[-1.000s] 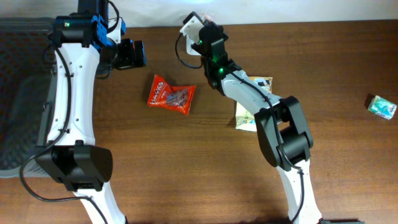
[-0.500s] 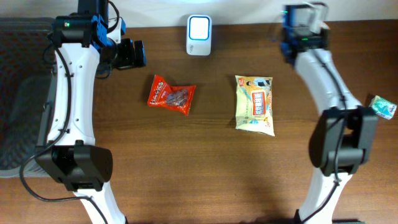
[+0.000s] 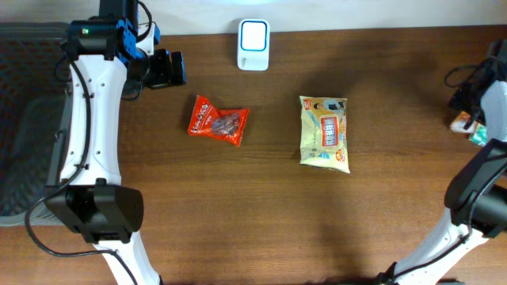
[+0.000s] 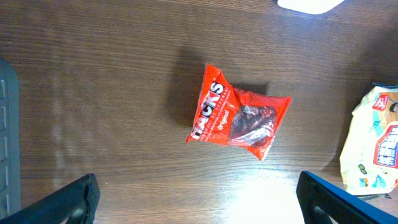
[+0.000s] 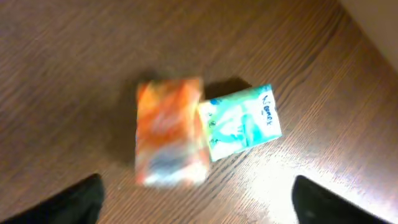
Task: Scan the item barcode
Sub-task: 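Carry the juice box right and drop it beside the green tissue pack, then grasp the yellow snack bag at table center with right gripper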
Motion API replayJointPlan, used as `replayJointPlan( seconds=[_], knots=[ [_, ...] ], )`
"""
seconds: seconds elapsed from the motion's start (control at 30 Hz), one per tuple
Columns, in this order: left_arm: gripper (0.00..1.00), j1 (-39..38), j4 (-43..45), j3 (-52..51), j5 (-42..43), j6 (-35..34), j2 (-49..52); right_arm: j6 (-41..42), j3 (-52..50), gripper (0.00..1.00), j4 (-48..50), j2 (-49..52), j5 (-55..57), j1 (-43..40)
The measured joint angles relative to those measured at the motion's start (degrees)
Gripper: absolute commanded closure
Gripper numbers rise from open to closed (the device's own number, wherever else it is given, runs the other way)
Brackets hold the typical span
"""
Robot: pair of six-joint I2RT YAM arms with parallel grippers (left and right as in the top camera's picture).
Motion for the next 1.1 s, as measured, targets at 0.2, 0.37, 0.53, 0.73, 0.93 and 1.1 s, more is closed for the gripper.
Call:
replayJointPlan(
  seconds=[0.2,0.37,0.53,0.73,0.93,1.1],
  knots=[
    [0.01,0.0,0.0,0.0,0.0,0.0,0.0,0.3,0.0,0.01,-0.6,0.0,-18.7,-0.7],
    [0.01,0.0,0.0,0.0,0.0,0.0,0.0,0.2,0.0,0.01,-5.8,0.0,-37.9,2.1],
    [0.01,0.0,0.0,0.0,0.0,0.0,0.0,-7.1,-0.1,0.18,-16.8,0.0,-45.9,11.3],
    [0.01,0.0,0.0,0.0,0.0,0.0,0.0,-14.0,-0.2,0.20,-19.0,0.0,-40.7,23.9],
    [0.01,0.0,0.0,0.0,0.0,0.0,0.0,-13.5,-4.4,0.20,-17.5,0.0,-31.1,30.3],
    [0.01,0.0,0.0,0.0,0.0,0.0,0.0,-10.3,-11.2,0.58,-11.6,0.0,-29.5,31.2]
  ],
)
